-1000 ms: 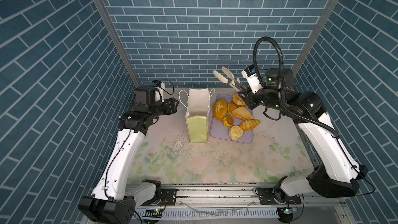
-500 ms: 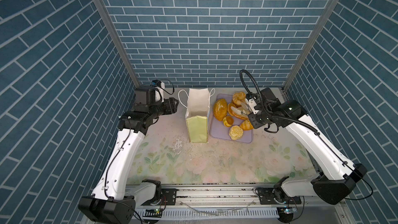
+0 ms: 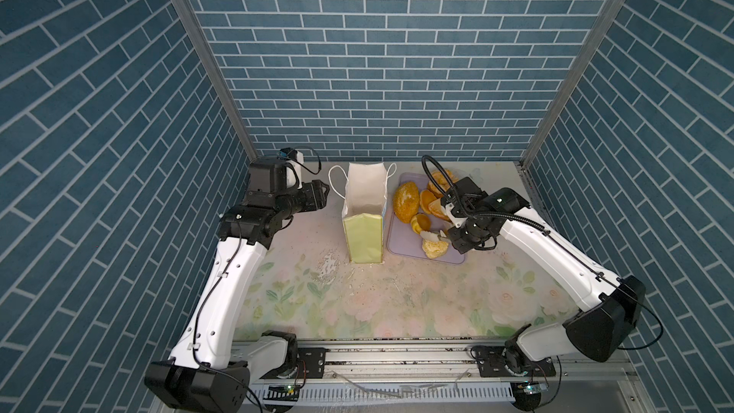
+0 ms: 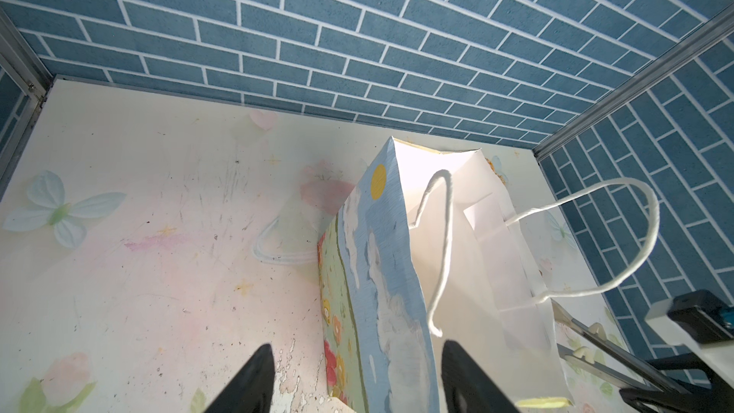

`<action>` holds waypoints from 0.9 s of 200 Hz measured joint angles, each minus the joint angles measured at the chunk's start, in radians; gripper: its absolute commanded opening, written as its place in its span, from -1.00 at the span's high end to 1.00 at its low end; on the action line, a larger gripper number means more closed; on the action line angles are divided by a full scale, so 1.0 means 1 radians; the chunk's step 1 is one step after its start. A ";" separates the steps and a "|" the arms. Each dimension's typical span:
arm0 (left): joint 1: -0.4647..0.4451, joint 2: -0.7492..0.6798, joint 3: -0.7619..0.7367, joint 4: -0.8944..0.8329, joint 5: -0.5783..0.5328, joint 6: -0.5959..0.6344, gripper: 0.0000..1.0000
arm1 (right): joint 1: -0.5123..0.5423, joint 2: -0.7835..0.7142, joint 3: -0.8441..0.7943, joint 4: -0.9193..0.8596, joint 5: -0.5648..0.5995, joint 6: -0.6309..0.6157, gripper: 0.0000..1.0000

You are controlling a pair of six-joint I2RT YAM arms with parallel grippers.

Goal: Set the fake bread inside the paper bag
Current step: 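Move the tongs back to the tray and pinch the round sugar bun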

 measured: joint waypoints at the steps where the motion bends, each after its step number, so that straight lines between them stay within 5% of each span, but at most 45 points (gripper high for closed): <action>1: 0.000 0.000 0.000 0.000 0.000 0.000 -0.37 | 0.000 0.000 -0.001 0.000 0.000 0.000 0.08; 105: 0.000 0.000 -0.002 0.000 0.001 -0.005 -0.37 | -0.015 0.086 -0.035 0.008 -0.036 0.008 0.03; 180: 0.000 -0.003 -0.006 0.000 0.001 -0.006 -0.37 | -0.018 0.097 -0.051 0.010 -0.043 0.025 0.25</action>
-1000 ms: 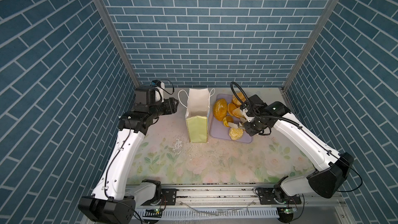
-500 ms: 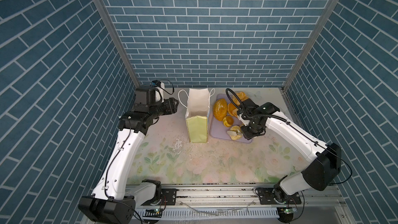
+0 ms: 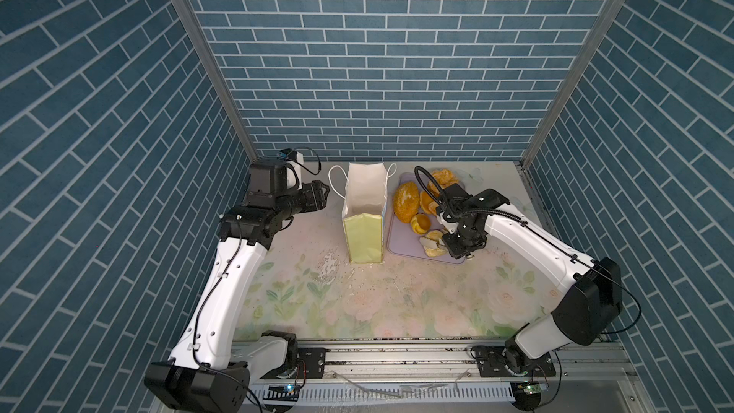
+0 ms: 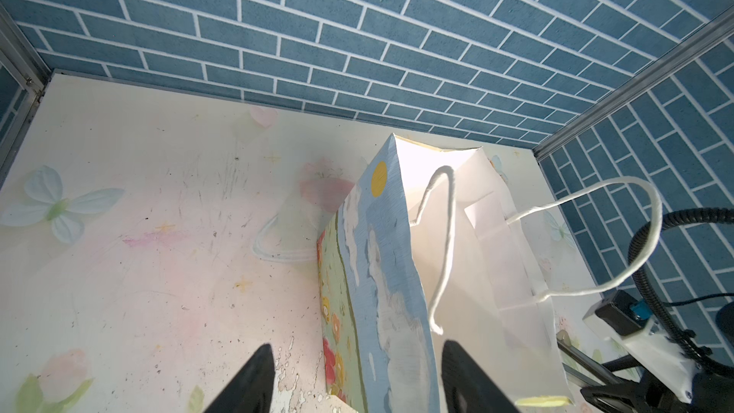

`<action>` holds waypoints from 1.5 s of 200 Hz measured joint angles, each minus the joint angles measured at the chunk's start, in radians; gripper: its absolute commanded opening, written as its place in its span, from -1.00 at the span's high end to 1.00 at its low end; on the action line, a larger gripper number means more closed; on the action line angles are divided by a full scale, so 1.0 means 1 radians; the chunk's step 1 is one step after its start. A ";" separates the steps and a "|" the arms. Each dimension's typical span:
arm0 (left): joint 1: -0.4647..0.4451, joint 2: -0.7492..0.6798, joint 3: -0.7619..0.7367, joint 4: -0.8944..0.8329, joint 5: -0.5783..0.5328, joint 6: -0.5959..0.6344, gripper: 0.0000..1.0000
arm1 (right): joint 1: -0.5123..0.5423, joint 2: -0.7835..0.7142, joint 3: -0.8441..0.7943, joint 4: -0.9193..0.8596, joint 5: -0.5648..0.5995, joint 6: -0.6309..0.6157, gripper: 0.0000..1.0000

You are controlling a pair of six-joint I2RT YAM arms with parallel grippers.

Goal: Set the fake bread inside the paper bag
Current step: 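Move the tongs back to the tray and pinch the round sugar bun, then lift the round bun with the tongs and carry it over the bag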

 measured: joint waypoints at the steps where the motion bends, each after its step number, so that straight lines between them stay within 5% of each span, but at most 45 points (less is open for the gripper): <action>1: 0.000 0.000 0.000 0.000 0.000 0.000 -0.37 | 0.000 0.000 -0.001 0.000 0.000 0.000 0.26; 194: 0.000 -0.017 -0.032 0.012 0.020 -0.015 -0.37 | 0.000 -0.253 0.029 -0.032 0.031 0.054 0.52; 300: -0.003 0.007 -0.032 0.030 0.048 -0.041 -0.37 | 0.049 -0.252 0.551 0.029 0.029 -0.052 0.57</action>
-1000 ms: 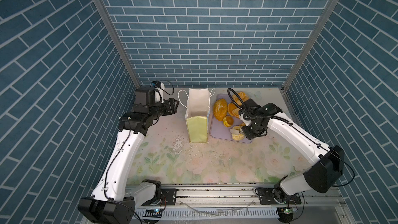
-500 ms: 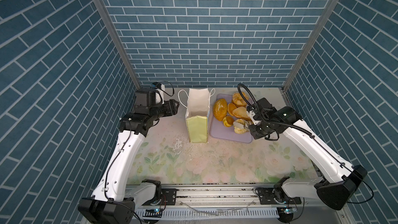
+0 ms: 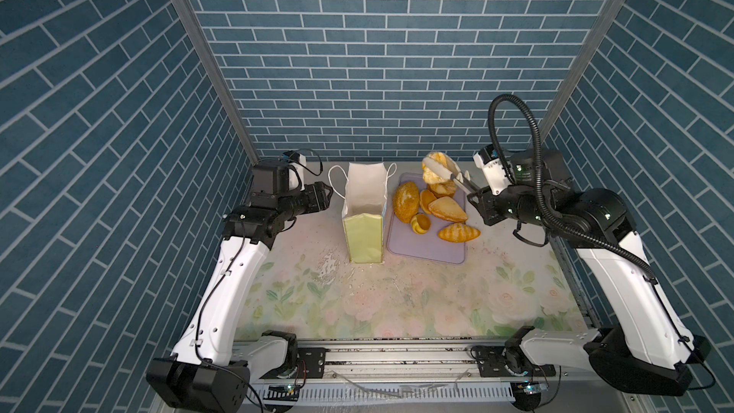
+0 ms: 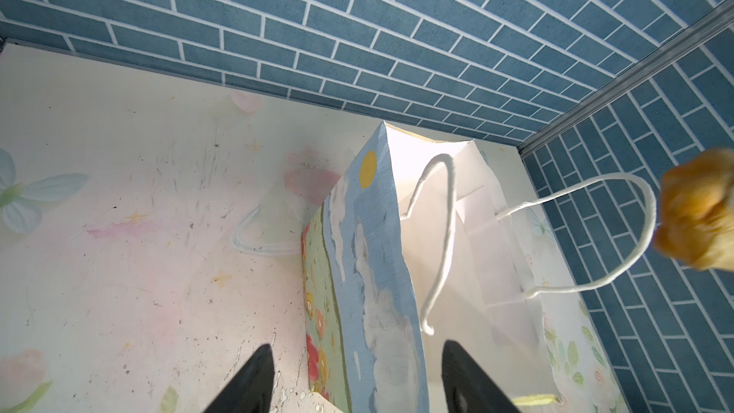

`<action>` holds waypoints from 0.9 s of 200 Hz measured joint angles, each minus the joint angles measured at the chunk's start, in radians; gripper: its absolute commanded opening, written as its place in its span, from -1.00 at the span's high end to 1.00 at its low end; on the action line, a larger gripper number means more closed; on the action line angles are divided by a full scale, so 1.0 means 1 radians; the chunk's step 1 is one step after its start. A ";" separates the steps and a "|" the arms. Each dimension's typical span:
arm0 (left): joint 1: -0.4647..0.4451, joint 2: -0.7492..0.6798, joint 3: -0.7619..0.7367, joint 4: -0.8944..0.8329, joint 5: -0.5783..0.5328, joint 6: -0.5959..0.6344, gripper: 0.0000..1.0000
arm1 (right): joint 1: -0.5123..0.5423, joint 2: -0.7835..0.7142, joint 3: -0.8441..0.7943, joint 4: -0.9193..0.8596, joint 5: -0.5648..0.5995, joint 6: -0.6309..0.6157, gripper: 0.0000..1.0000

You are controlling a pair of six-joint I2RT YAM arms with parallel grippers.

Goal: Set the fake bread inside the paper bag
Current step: 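Lift the round bun with the tongs and carry it over the bag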

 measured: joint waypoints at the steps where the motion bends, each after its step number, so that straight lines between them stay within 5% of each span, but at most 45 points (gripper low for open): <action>1: 0.000 0.000 0.000 0.000 0.000 0.000 -0.37 | 0.001 0.004 0.010 0.002 0.000 -0.003 0.57; 74: -0.008 0.000 0.000 0.005 0.004 -0.006 -0.37 | 0.123 0.249 0.275 0.129 -0.188 -0.132 0.56; 180: -0.009 -0.042 -0.010 0.005 0.003 -0.011 -0.38 | 0.172 0.347 0.063 0.138 -0.182 -0.159 0.52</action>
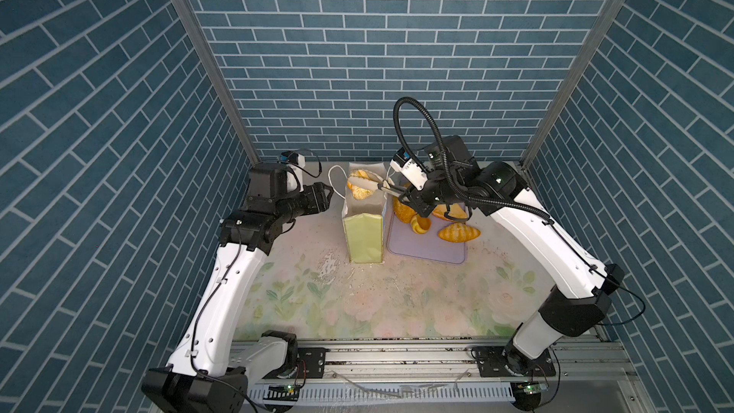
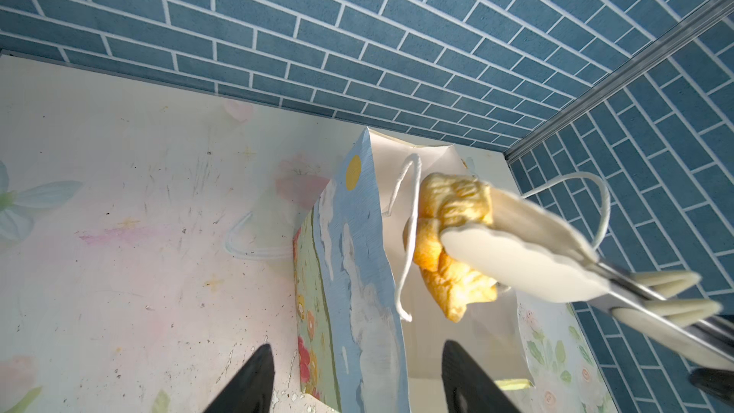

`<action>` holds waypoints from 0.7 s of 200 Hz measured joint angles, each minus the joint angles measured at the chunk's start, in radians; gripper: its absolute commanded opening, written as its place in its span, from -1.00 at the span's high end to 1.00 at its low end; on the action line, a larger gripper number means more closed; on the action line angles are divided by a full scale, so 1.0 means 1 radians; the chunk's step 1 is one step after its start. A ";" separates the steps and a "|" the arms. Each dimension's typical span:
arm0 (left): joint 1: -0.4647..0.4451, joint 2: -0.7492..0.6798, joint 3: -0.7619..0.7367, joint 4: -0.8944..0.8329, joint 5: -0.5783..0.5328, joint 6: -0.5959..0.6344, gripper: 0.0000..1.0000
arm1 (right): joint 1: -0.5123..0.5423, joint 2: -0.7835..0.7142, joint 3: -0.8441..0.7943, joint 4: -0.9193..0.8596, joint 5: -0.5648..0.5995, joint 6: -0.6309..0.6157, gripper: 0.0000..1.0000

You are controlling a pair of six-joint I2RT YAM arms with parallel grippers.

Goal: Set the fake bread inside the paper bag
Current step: 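Lift the round bun with the tongs and carry it over the bag, then open the tongs with the right gripper to drop the bun into the bag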

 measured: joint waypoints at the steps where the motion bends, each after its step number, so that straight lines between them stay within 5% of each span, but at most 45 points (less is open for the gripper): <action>1: 0.000 0.000 0.000 0.000 0.000 0.000 -0.37 | 0.000 -0.001 -0.005 0.000 0.001 0.000 0.52; 91: -0.001 -0.005 -0.008 0.000 0.001 0.000 -0.38 | 0.003 -0.019 -0.089 0.014 0.070 0.027 0.07; 140: -0.001 -0.005 -0.008 0.000 0.001 0.001 -0.38 | 0.003 -0.037 -0.046 0.016 0.105 0.028 0.04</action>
